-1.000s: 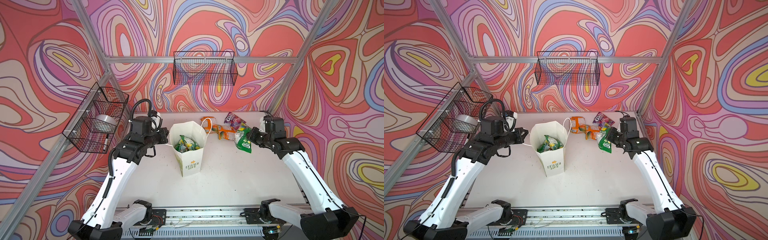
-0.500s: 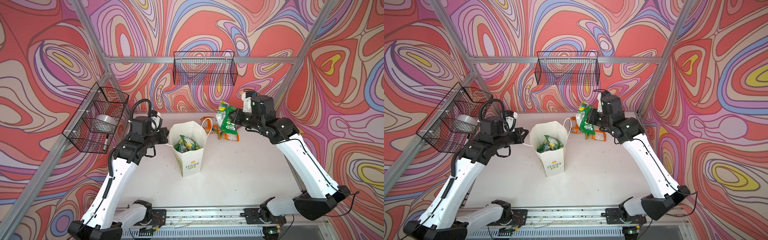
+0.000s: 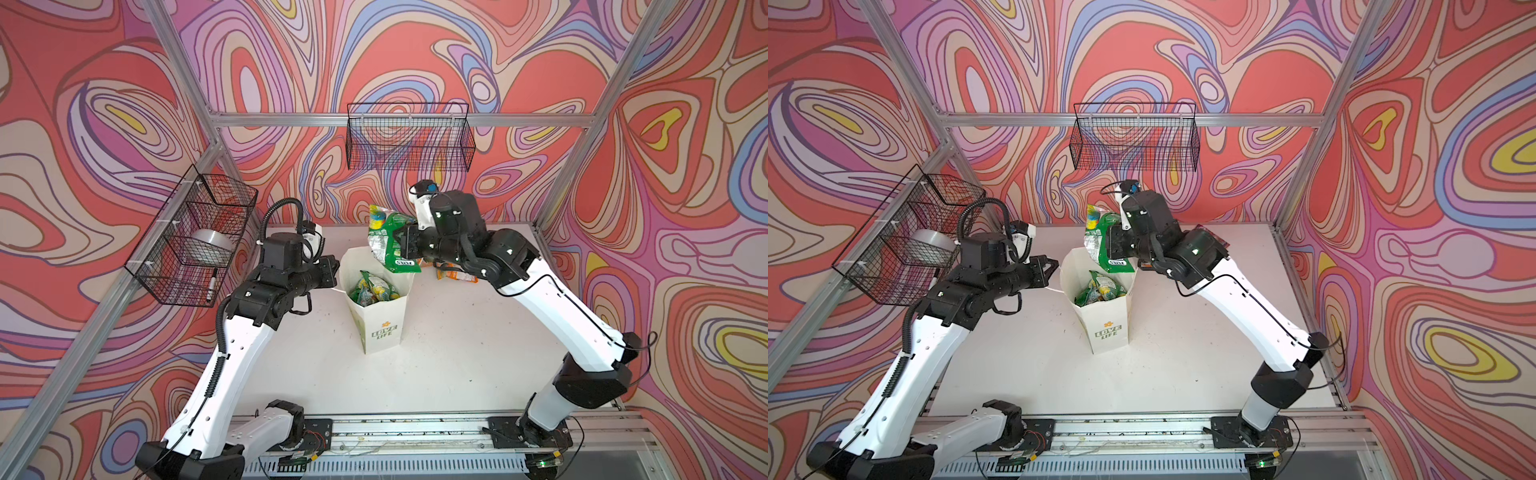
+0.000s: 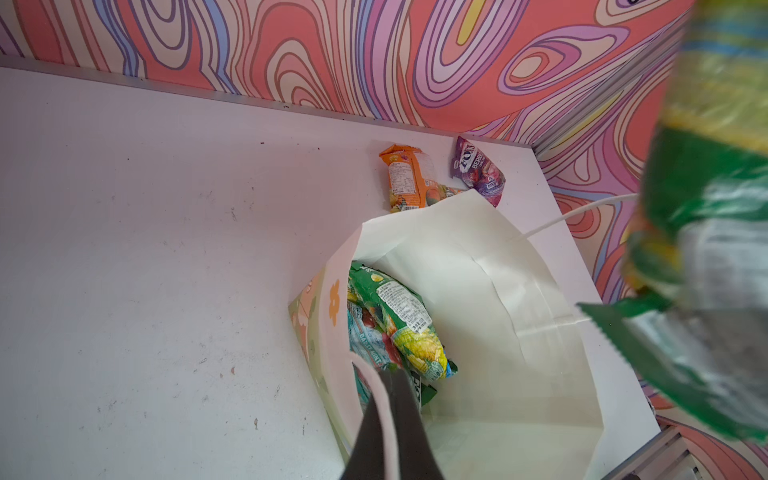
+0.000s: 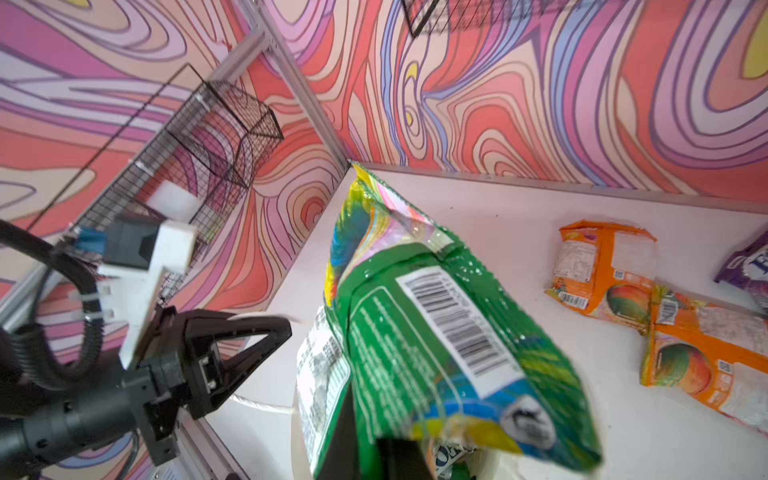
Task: Place the snacks into the paper bag
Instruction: 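Lift the Spring Tea packet with the right gripper and carry it over the bag, then lower the Spring Tea packet into the bag and open the right gripper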
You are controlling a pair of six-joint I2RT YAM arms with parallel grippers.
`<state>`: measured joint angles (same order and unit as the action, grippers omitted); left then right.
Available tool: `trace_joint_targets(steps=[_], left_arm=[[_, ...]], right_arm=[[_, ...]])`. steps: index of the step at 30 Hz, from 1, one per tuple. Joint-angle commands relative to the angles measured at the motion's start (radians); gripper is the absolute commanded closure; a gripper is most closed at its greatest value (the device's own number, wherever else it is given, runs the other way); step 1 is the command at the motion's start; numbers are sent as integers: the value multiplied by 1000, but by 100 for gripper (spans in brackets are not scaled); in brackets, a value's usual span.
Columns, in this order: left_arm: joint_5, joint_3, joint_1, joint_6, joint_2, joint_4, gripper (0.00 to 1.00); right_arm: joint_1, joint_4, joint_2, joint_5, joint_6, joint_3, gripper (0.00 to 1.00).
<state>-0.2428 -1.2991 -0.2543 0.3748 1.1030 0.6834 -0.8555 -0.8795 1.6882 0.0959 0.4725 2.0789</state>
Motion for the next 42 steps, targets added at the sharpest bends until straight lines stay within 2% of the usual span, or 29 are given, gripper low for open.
trace_joint_targets(steps=[1,4,9,15,19,25,26,30,32,36,39,42], left_arm=[[8,-3,7,0,-6,-25,100],[4,2,7,-2,-18,-34,100],[-6,2,8,7,-4,-33,100],[-18,-3,8,8,18,-28,100],[-5,8,8,7,-6,-41,100],[-7,3,8,4,-5,-36,100],[-4,6,8,3,-5,-37,100],[9,-5,7,-2,-5,-23,100],[13,7,7,2,-14,-37,100],[6,-3,7,5,2,-22,100],[10,-3,8,7,-2,-23,100],[26,0,7,4,-7,-21,100]], right_arm=[[-5,27,25,19,12,-42,100],[-7,72,32,1,14,-133,100],[-12,72,78,-36,3,-187,100],[-15,-52,193,-54,-60,-63,100],[-15,-72,224,-85,-96,-34,100],[-14,-18,226,-142,-55,-125,100],[-15,-14,226,-142,-47,-131,95],[-15,-106,248,-47,-64,-48,58],[-14,-125,243,-5,-81,-16,47],[-34,-54,171,-7,-112,-33,22],[-36,0,111,-79,-108,-24,10],[-36,-11,66,-87,-111,35,4]])
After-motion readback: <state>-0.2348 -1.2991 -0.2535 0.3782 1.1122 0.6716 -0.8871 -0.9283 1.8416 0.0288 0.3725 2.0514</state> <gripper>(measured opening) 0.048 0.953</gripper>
